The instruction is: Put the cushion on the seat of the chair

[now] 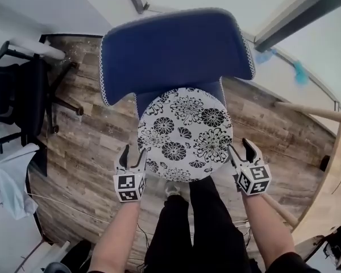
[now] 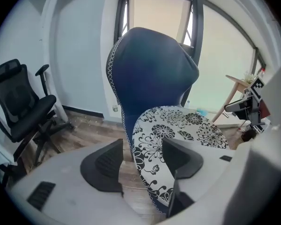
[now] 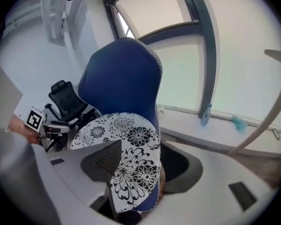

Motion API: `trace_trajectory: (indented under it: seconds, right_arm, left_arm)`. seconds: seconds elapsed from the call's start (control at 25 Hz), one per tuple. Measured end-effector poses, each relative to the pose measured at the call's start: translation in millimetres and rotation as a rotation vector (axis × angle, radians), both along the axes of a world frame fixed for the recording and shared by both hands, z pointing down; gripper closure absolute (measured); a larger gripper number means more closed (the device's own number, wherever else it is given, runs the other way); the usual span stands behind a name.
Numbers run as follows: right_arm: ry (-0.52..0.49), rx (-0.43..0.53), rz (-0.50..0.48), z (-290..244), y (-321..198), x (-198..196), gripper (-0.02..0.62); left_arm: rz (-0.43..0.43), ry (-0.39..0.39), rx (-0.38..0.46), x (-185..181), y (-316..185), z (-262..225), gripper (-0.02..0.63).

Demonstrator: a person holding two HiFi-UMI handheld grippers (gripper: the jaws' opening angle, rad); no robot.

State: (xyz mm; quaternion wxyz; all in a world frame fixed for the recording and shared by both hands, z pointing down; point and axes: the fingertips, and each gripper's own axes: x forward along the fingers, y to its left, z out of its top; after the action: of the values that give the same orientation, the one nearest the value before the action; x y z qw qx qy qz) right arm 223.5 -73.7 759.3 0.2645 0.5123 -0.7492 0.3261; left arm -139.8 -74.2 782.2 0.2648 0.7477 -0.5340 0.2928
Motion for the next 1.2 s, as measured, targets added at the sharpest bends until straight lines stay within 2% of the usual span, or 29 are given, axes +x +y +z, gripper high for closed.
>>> trace_trajectory:
  seconds: [0.4,0.6,0.76,0.92,1.0,1.2]
  right_arm:
    - [-0.081,0.162,0.022,-97.9,15.1,-28.5,0.347]
    - [-0.089,0.213,0.019,-146.3,30.4,-32.3,0.383]
    - [-0.04,0.248,0.056,-184.8,39.6,-32.3,0.407]
    - [-0.07,0.286,0.085,-225.7,44.5,-38.5,0.435]
    - [-0.08,0.309,0.078,-247.3,42.8,-40.0,0.452]
    - [-0.094,0.339,0.069,-296.1,41.9,-48.7,0.509]
  left_arm:
    - [0.064,0.029,0.119,9.9,1.8,-91.6,0.351]
    - [0.164,0.019,0.161,25.6,15.3,-144.9,0.351]
    - [0.118,0.098,0.174,23.2,17.8,-184.5,0.351]
    - [0.173,0.111,0.239,39.5,16.0,-228.2,0.351]
    - [0.173,0.124,0.278,46.0,11.4,-251.3,0.351]
    - [0.212,0.186,0.36,55.6,14.8,-320.2,0.374]
